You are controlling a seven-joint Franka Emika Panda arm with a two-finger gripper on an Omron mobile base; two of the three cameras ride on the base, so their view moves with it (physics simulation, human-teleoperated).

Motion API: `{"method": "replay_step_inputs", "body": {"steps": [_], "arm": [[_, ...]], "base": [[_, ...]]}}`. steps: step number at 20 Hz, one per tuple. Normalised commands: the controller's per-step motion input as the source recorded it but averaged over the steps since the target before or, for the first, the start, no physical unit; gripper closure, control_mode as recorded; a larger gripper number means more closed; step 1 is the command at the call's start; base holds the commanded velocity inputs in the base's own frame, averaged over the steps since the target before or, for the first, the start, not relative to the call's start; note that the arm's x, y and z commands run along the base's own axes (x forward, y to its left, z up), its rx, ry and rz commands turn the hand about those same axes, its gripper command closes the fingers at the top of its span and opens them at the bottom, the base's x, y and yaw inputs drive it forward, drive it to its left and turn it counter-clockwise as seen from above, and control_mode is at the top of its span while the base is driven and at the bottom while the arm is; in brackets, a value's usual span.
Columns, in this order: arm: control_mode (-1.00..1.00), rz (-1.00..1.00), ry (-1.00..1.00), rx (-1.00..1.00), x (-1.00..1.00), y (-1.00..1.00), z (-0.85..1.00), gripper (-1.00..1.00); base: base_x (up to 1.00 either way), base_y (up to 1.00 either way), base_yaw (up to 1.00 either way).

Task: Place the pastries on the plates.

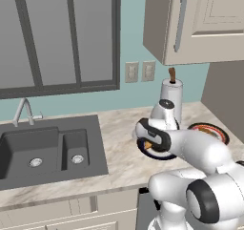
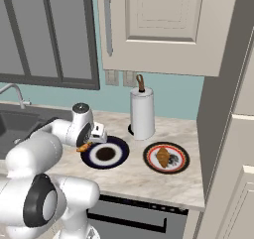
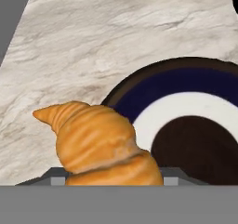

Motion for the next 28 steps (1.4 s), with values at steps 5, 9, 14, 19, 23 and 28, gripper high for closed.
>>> {"method": "replay_step_inputs", "body": {"steps": [5, 9, 14, 19, 23, 28], "arm": [[-1.0, 0.0, -0.05, 0.0, -0.09, -0.44, 0.0, 1.0], [-1.0, 0.0, -0.02, 0.0, -0.03, -0.55, 0.0, 1.0], [-1.0, 0.0, 0.0, -0.01, 0.05, -0.39, 0.0, 1.0], [-1.0, 0.0, 0.06, -0.04, 0.21, -0.16, 0.0, 1.0], [-1.0, 0.0, 0.11, -0.02, 0.13, -0.03, 0.0, 1.0], [-1.0, 0.0, 0.03, -0.01, 0.0, 0.0, 0.0, 1.0]], "base": [[0.0, 0.0, 0.0], [0.0, 0.0, 0.0], [0.0, 0.0, 0.0], [0.0, 0.0, 0.0], [0.0, 0.0, 0.0], [0.0, 0.0, 0.0]]}}
